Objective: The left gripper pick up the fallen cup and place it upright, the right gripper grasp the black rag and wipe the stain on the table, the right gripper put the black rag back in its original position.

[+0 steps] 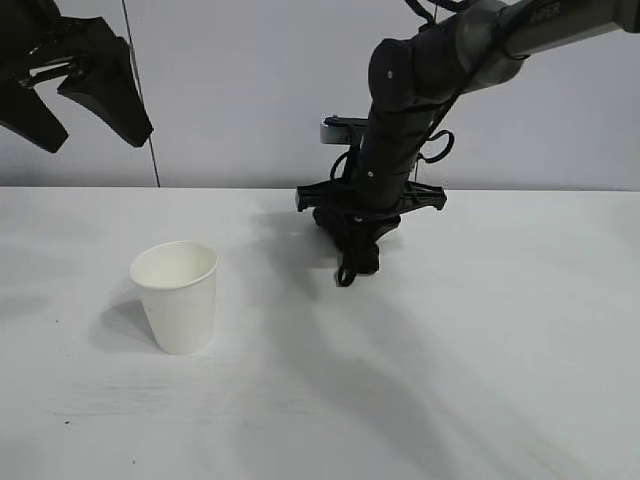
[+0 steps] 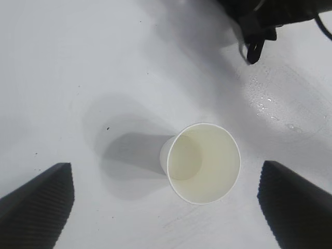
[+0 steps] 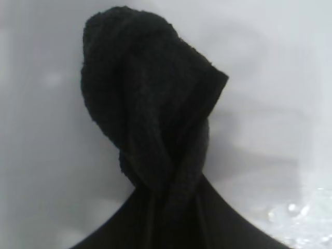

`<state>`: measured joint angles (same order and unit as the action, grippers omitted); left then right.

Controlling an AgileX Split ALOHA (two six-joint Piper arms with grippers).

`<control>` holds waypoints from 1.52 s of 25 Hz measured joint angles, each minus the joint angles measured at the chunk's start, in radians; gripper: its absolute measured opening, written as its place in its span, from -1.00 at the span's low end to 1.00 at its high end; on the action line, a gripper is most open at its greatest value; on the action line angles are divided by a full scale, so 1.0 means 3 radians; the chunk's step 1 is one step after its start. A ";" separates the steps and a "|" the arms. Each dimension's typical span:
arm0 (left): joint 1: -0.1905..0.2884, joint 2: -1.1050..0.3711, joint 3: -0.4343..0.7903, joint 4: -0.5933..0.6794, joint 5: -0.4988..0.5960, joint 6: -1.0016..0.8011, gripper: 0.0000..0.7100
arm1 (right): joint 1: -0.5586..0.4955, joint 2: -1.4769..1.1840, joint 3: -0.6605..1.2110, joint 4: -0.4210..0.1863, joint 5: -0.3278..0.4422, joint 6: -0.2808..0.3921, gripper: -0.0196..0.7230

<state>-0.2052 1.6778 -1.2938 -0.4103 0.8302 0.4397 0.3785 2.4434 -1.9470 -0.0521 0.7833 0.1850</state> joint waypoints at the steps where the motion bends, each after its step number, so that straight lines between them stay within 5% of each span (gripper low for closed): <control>1: 0.0000 0.0000 0.0000 0.0000 0.0002 0.0000 0.95 | -0.0005 -0.0017 0.0017 -0.0008 0.0006 -0.0008 -0.72; 8: 0.0000 0.0000 0.0000 0.0000 0.0004 0.0000 0.95 | -0.0071 -0.0430 0.0651 -0.0086 0.0038 -0.0013 -0.72; 19: 0.0000 0.0000 0.0000 0.0000 0.0013 0.0000 0.95 | -0.0392 -0.1556 0.2467 -0.0175 -0.0546 0.0022 -0.71; 21: 0.0000 0.0000 0.0000 0.0000 0.0020 0.0000 0.95 | -0.0392 -0.1676 0.2572 -0.0164 -0.0575 0.0082 -0.52; 25: 0.0000 0.0000 0.0000 0.0000 0.0030 0.0000 0.95 | -0.0392 -0.1836 0.2598 -0.0160 -0.0596 0.0183 0.51; 27: 0.0000 0.0000 0.0000 -0.0003 0.0037 0.0000 0.95 | -0.0392 -0.1952 0.2605 -0.0160 -0.0591 0.0253 0.78; 33: 0.0000 0.0000 0.0000 -0.0235 0.0064 0.0000 0.95 | -0.0394 -0.2403 0.2608 0.0055 -0.0581 0.0322 0.90; 38: 0.0000 0.0000 0.0000 -0.0321 0.0068 0.0000 0.95 | -0.0394 -0.2715 0.2608 0.0317 -0.0508 0.0168 0.92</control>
<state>-0.2052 1.6778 -1.2938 -0.5067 0.8505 0.4397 0.2602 1.6290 -1.1646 0.0431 0.6309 0.2354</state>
